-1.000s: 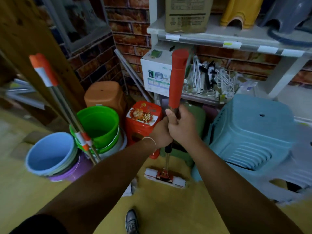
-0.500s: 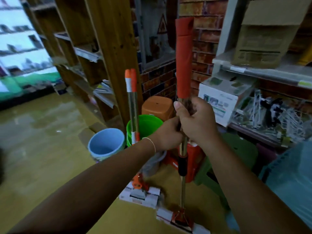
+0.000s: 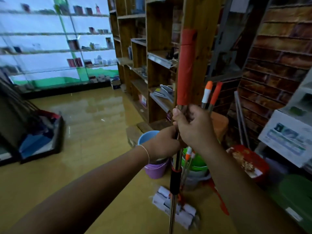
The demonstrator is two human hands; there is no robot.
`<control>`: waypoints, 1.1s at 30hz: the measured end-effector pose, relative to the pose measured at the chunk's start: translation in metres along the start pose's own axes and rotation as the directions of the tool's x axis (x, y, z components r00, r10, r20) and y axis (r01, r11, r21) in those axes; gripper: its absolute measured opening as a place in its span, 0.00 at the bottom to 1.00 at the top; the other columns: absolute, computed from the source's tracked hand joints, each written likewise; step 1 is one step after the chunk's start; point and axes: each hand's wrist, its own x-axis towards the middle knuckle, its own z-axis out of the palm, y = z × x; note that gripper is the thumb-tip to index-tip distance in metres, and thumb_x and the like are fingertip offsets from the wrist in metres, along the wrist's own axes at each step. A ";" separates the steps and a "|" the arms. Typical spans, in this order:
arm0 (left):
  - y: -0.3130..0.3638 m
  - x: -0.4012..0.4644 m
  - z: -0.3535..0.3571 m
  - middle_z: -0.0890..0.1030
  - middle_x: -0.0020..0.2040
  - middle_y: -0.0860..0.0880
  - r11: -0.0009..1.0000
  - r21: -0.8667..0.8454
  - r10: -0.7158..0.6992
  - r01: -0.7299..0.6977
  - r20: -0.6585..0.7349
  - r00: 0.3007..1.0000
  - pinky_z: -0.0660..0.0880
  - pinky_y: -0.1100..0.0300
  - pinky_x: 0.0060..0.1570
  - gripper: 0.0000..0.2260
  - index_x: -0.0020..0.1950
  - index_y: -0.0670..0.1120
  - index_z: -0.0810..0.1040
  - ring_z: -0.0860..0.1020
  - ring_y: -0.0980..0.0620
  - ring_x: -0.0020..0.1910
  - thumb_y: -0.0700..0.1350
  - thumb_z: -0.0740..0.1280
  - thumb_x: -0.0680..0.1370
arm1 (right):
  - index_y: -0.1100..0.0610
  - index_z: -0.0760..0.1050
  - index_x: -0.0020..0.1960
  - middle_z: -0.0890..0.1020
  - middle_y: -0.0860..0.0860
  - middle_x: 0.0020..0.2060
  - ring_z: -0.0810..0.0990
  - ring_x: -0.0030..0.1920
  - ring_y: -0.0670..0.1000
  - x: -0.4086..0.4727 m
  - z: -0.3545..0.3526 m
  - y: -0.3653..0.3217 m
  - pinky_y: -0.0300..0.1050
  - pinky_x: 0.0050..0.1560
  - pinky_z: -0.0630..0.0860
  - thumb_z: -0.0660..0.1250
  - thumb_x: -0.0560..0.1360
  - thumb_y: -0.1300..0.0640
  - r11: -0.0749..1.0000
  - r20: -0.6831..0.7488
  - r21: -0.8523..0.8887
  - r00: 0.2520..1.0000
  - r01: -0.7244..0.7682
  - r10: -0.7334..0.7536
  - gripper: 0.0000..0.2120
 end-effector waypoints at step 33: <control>-0.194 -0.095 -0.479 0.83 0.46 0.41 0.988 0.044 -0.069 0.148 -0.734 0.676 0.79 0.41 0.51 0.07 0.51 0.41 0.79 0.83 0.43 0.48 0.43 0.69 0.76 | 0.50 0.77 0.44 0.83 0.49 0.38 0.83 0.41 0.48 0.152 0.514 -0.151 0.51 0.45 0.80 0.68 0.77 0.47 0.914 0.524 0.369 0.774 0.170 -0.355 0.07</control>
